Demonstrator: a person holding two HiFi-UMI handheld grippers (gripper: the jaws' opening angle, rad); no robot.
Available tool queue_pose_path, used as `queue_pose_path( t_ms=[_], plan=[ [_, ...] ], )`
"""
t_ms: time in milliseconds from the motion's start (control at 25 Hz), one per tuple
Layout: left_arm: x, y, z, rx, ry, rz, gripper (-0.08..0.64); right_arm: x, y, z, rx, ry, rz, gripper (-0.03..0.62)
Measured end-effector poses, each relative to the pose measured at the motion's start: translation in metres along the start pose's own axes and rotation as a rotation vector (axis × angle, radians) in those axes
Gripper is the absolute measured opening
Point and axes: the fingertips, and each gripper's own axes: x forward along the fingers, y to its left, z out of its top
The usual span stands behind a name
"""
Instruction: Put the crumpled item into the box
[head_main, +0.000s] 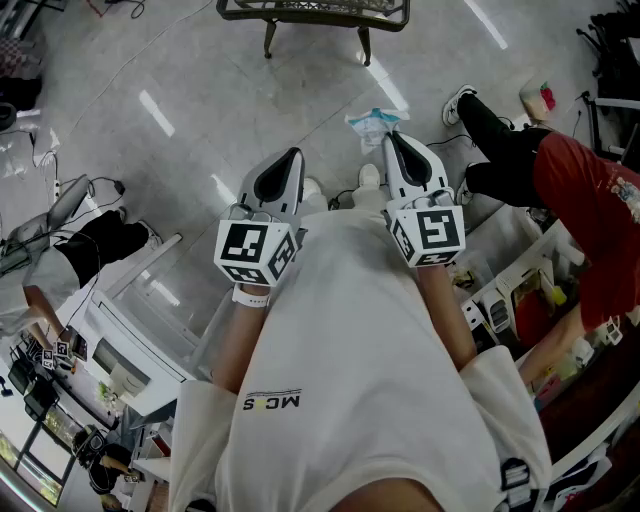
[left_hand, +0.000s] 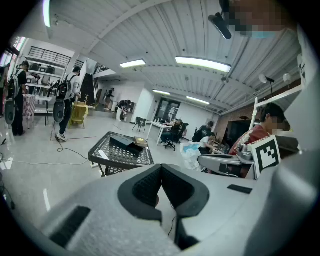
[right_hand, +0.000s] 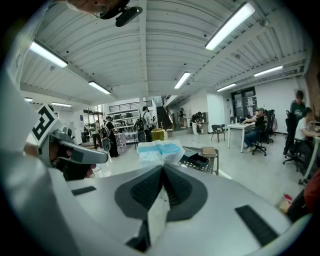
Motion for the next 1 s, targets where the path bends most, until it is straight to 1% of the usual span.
queue_pose_path(
  t_ms=[200,400,480,560,680,760,920,1000],
  plan=[
    [-0.007,-0.004,0.006,0.002,-0.015,0.006,0.024,-0.009,0.001,0.001,0.003,-0.002,-0.012,0.018],
    [-0.017,-0.004,-0.001,-0.01,-0.015,-0.007,0.023,-0.017,0.007,0.0,-0.004,-0.022,-0.034,0.018],
    [-0.02,0.0,-0.005,-0.013,-0.013,-0.01,0.024,-0.017,0.011,-0.003,-0.003,-0.023,-0.041,0.018],
    [-0.027,0.006,-0.007,-0.014,-0.015,-0.017,0.025,-0.018,0.016,-0.01,0.02,-0.012,-0.05,0.018],
    [-0.036,0.018,-0.007,-0.025,-0.031,-0.026,0.025,-0.018,0.024,-0.018,0.032,-0.003,-0.069,0.018],
    [-0.037,0.027,-0.007,-0.036,-0.035,-0.027,0.023,-0.014,0.024,-0.019,0.027,-0.004,-0.08,0.018],
    [-0.029,0.04,-0.004,-0.023,-0.025,-0.039,0.025,-0.003,0.022,-0.013,0.041,-0.016,-0.105,0.018],
    [-0.025,0.047,-0.001,-0.03,-0.019,-0.04,0.023,0.005,0.021,-0.01,0.045,-0.015,-0.116,0.018]
  ],
)
